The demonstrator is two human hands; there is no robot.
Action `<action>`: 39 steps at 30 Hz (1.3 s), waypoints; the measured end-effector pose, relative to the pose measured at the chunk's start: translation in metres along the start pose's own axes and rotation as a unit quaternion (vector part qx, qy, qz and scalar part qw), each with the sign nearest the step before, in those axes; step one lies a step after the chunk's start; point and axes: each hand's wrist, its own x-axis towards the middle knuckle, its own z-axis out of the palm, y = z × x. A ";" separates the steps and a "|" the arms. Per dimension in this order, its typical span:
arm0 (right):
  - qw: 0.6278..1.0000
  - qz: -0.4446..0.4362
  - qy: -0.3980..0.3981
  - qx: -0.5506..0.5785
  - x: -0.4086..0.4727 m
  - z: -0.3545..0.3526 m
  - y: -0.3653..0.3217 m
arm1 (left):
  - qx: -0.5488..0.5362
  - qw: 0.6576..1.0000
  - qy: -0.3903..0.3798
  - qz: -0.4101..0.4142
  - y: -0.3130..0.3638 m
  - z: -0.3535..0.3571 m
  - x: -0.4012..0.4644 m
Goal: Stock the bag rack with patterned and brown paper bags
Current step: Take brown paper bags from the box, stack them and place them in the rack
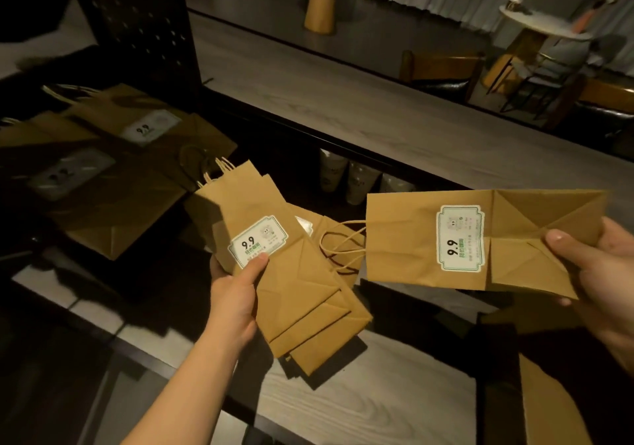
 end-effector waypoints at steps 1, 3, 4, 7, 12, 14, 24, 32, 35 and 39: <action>1.000 0.004 -0.004 -0.009 -0.002 0.003 0.000 | 0.013 1.000 -0.004 -0.006 -0.003 -0.004 0.001; 0.999 0.012 -0.023 -0.031 -0.005 0.011 -0.001 | 0.041 0.999 -0.013 -0.018 -0.011 -0.012 0.004; 0.998 0.012 -0.033 -0.045 -0.008 0.016 -0.002 | 0.061 0.998 -0.015 -0.022 -0.014 -0.016 0.006; 0.991 -0.004 -0.074 -0.108 -0.016 0.032 -0.009 | 0.129 0.991 -0.009 -0.027 -0.026 -0.023 0.006; 0.949 -0.066 -0.162 -0.263 -0.026 0.061 -0.022 | 0.215 0.974 -0.036 -0.070 -0.040 -0.022 0.004; 0.940 -0.073 -0.167 -0.290 -0.024 0.065 -0.030 | 0.233 0.966 -0.044 -0.107 -0.042 -0.023 0.007; 0.950 -0.015 -0.135 -0.281 -0.018 0.085 -0.046 | 0.205 0.973 0.008 -0.105 -0.033 -0.041 0.028; 0.997 0.066 -0.046 -0.014 -0.022 0.128 -0.028 | 0.284 0.949 -0.030 -0.131 -0.039 -0.052 0.047; 0.977 0.176 -0.084 0.090 -0.058 0.185 0.009 | 0.219 0.963 -0.002 -0.160 -0.048 -0.048 0.047; 0.935 0.282 -0.208 0.052 -0.090 0.232 0.110 | 0.038 0.981 0.010 -0.190 -0.050 -0.046 0.049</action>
